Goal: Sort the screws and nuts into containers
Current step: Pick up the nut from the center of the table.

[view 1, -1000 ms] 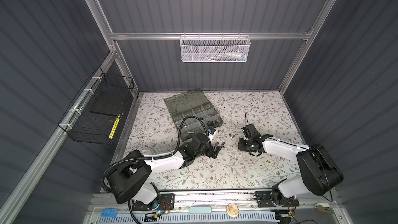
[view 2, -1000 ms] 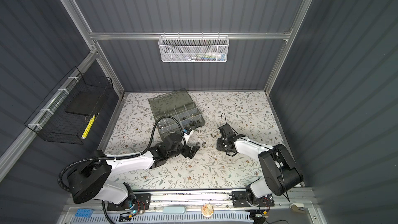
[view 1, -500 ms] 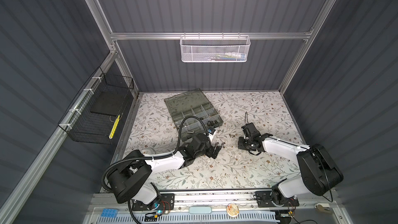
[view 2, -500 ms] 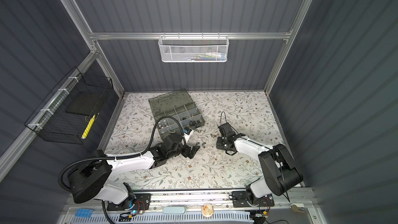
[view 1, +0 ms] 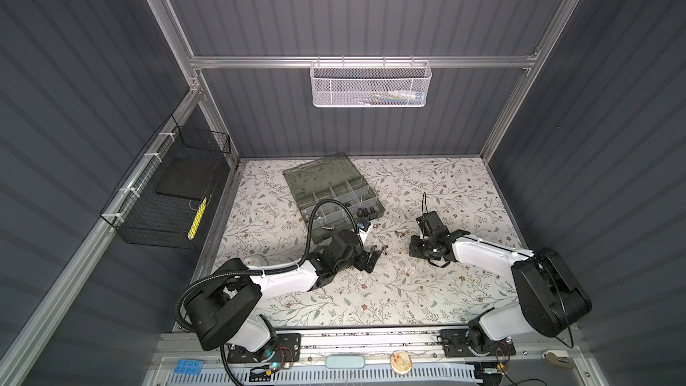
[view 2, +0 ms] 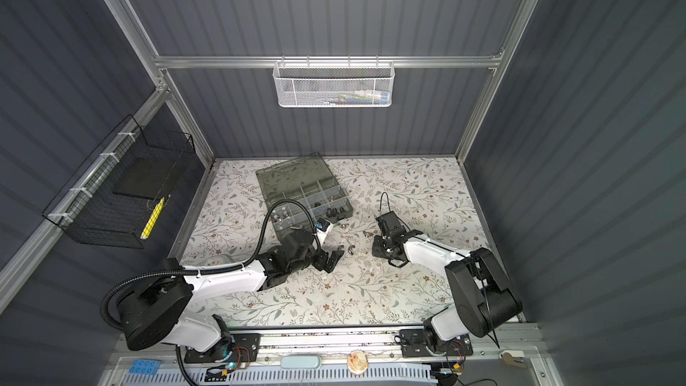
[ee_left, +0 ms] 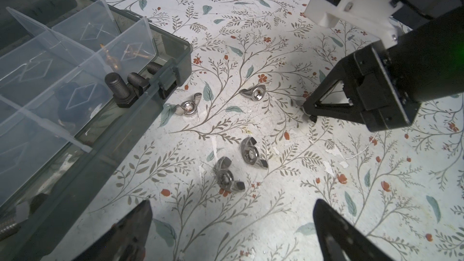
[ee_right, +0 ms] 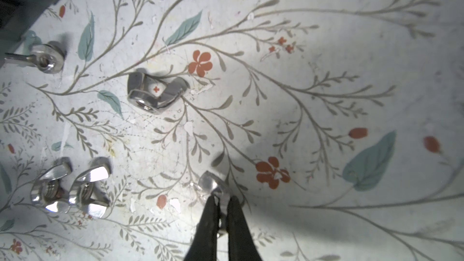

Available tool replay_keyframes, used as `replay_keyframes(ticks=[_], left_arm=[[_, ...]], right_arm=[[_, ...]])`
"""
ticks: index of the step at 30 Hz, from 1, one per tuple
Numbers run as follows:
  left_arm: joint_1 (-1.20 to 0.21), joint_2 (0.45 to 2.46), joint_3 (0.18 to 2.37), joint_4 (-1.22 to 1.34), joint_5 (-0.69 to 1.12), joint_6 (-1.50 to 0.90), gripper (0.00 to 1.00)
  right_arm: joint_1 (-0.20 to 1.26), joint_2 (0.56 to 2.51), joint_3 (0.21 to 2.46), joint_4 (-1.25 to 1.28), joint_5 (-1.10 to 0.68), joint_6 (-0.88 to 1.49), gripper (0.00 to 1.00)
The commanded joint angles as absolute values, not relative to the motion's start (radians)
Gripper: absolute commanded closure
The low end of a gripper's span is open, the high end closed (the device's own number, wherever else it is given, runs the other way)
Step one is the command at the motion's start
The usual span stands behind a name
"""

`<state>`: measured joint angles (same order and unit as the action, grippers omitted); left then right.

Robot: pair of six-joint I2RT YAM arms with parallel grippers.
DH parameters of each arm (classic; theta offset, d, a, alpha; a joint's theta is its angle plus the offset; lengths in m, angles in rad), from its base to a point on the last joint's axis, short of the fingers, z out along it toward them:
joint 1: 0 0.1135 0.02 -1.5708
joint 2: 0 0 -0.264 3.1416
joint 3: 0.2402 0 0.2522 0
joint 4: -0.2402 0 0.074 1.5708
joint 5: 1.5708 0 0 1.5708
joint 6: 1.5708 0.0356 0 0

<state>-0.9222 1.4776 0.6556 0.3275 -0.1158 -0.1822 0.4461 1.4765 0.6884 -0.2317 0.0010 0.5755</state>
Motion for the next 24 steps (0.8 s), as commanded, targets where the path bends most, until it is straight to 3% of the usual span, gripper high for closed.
replay_keyframes(ticks=[1,9,16,24], left_arm=[[-0.923,1.47,0.675,0.308,-0.146,-0.167,0.0],[-0.906,1.446,0.659,0.317,-0.145,-0.192,0.0],[-0.752,1.372,0.588,0.378,-0.003,-0.305,0.0],[-0.612,1.286,0.523,0.39,0.002,-0.411,0.0]], right_arm=[[0.451,1.472,0.692,-0.203,-0.051,0.597,0.97],[0.437,1.442,0.671,-0.073,-0.209,0.672,0.98],[0.427,1.429,0.664,0.058,-0.325,0.757,0.97],[0.428,1.491,0.701,0.24,-0.493,0.866,0.96]])
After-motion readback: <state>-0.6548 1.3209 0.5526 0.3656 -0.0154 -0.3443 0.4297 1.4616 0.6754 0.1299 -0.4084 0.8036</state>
